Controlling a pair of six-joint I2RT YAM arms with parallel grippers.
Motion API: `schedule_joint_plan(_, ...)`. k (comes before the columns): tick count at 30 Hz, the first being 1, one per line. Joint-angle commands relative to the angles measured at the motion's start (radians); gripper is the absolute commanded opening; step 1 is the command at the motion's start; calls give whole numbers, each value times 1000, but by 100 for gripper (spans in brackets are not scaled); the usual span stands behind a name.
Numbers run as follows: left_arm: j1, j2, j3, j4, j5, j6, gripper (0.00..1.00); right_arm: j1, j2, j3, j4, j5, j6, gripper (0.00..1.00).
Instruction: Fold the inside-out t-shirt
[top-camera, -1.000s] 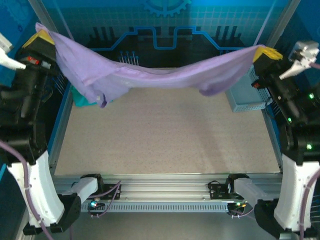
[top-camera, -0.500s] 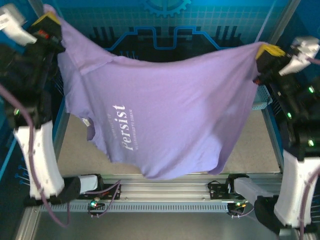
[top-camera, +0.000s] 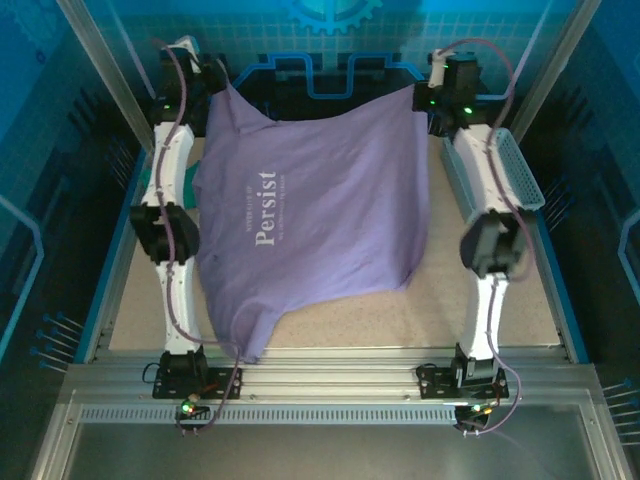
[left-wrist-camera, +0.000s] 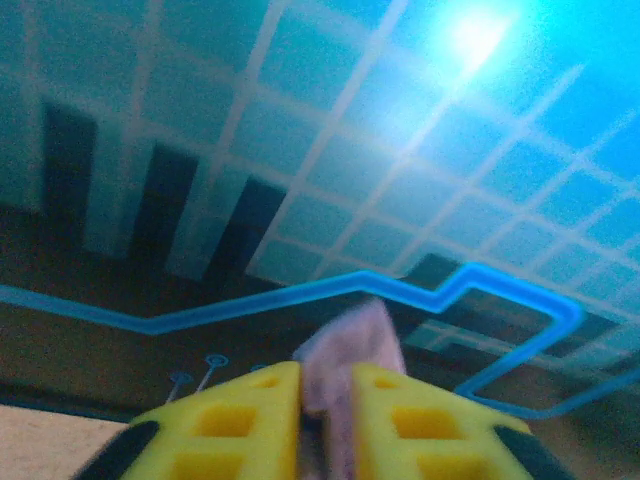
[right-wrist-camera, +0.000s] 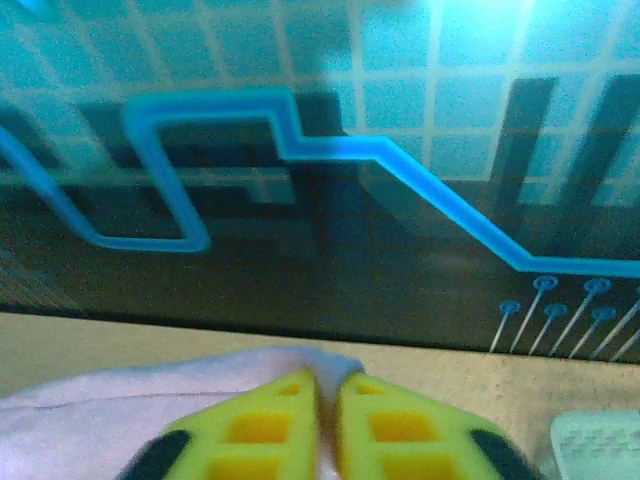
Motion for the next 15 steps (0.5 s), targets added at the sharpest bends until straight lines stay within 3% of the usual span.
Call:
schedule_joint_plan(1,-17,26,149,-89,1,6,38,16,231,442,-295,40,12,27)
schedule_joint_plan(3,-26,-47,27,-69,0,5,47,18,323,610,-442,45,5,35)
schedule_joint_plan(6,-50,-279,-429,156,-17,-18,59,25,262,504,-575,57,-3,39)
schedule_joint_plan(8,-66,-436,-719,332,-23,-55,64,53,118,206,-542,91,-35,39)
schedule_joint_plan(11,-115,-613,-1040,494,-12,-86,65,82,-221,-401,-269,94,-49,44)
schedule_joint_plan(15,-252,-765,-1361,683,36,-31,65,70,-487,-790,-204,23,3,46)
